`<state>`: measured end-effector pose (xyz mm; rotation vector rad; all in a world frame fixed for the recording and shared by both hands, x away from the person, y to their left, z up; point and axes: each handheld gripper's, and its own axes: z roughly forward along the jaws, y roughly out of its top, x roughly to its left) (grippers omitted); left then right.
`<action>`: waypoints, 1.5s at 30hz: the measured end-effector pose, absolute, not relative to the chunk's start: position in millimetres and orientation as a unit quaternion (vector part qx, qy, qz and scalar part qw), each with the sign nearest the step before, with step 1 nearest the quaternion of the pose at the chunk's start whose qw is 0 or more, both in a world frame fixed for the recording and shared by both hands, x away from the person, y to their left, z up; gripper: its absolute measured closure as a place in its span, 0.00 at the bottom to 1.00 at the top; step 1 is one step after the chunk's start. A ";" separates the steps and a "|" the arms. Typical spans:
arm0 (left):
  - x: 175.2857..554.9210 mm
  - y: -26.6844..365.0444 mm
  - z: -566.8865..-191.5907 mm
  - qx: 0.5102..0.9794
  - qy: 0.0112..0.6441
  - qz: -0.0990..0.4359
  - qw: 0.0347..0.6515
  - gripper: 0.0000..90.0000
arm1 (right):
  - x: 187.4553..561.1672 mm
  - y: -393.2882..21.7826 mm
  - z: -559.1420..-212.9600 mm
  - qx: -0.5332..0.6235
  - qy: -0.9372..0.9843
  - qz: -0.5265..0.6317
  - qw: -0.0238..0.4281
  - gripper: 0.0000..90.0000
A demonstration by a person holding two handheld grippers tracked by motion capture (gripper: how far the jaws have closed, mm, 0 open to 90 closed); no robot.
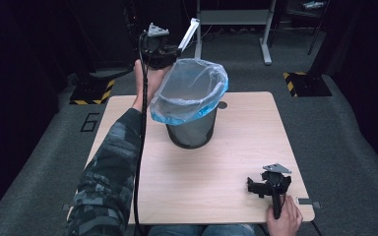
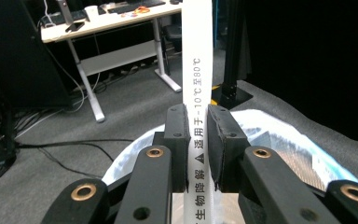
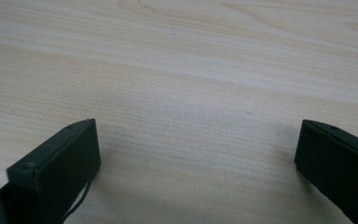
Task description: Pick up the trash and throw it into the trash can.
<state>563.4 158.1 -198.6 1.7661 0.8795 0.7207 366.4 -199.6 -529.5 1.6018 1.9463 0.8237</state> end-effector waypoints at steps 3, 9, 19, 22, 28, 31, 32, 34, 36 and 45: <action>566.6 148.3 -196.2 0.727 0.357 0.298 0.506 0.87 | 366.4 -199.7 -529.6 0.586 0.712 0.301 0.243 0.00; 572.3 132.0 -197.2 0.723 0.345 0.300 0.517 0.87 | 366.4 -199.7 -529.5 0.586 0.712 0.301 0.243 0.00; 587.0 112.7 -206.7 0.717 0.348 0.307 0.521 0.85 | 366.4 -199.6 -529.5 0.586 0.711 0.302 0.243 0.00; 590.2 111.7 -211.0 0.718 0.363 0.300 0.512 0.62 | 366.4 -199.6 -529.5 0.586 0.712 0.302 0.243 0.00; 591.6 121.6 -218.7 0.731 0.389 0.276 0.487 0.33 | 366.4 -199.5 -529.5 0.587 0.711 0.302 0.242 0.00; 588.4 130.4 -218.9 0.743 0.400 0.263 0.467 0.20 | 366.4 -199.6 -529.6 0.586 0.712 0.301 0.243 0.00; 588.4 130.4 -218.9 0.743 0.400 0.263 0.467 0.17 | 366.3 -199.6 -529.5 0.586 0.712 0.302 0.243 0.00; 583.7 137.0 -218.8 0.744 0.399 0.263 0.466 0.17 | 366.4 -199.6 -529.5 0.586 0.712 0.302 0.242 0.00; 575.8 149.0 -220.5 0.750 0.398 0.263 0.458 0.15 | 366.3 -199.5 -529.5 0.587 0.711 0.302 0.243 0.00; 551.1 184.6 -224.6 0.765 0.389 0.273 0.434 0.09 | 366.4 -199.5 -529.5 0.586 0.712 0.302 0.242 0.00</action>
